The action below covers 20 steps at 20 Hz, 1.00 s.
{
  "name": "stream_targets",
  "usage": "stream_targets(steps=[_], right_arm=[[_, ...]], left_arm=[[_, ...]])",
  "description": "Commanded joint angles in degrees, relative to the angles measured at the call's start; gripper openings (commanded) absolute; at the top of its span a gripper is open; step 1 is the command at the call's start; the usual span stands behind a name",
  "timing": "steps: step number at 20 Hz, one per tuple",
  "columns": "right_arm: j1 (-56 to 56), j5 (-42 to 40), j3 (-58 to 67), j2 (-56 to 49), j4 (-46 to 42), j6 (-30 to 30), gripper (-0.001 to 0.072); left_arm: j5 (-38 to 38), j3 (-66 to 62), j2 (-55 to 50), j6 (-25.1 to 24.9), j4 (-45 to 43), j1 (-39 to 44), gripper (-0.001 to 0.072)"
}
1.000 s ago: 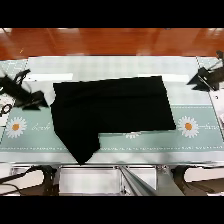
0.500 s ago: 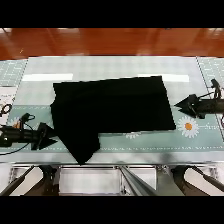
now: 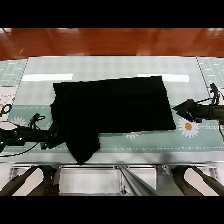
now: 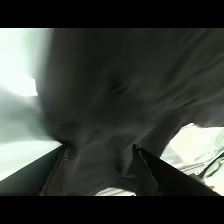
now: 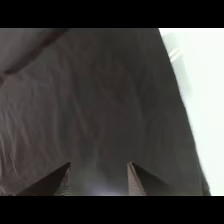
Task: Fold the shirts.
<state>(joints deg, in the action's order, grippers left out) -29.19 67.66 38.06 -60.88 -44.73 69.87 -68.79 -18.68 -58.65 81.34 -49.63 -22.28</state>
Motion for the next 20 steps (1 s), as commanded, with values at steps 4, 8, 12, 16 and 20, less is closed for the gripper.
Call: stream_targets(steps=[4,8,12,16,20], right_arm=[[-5.25,-2.05,-0.15,0.15,0.20,0.52,0.0417],[-13.64,1.64,-0.24,-0.35,-17.07,8.13,0.0415],[-14.14,9.68,-2.05,-3.26,-17.05,6.29,0.0415],[-14.14,11.67,-2.47,-9.92,-13.40,4.22,0.0412],[-14.14,9.33,-2.47,-14.16,-9.60,2.01,0.0411]], left_arm=[[7.45,-0.61,-1.53,-2.23,1.73,8.52,0.0026],[4.20,-3.15,-1.38,-4.39,1.68,8.50,0.0026],[5.09,-3.32,-1.40,-4.37,1.68,8.50,0.0026],[5.40,-3.32,-1.40,-4.37,1.68,8.50,0.0026],[5.60,-3.32,-1.40,-4.35,1.68,8.50,0.0026]])
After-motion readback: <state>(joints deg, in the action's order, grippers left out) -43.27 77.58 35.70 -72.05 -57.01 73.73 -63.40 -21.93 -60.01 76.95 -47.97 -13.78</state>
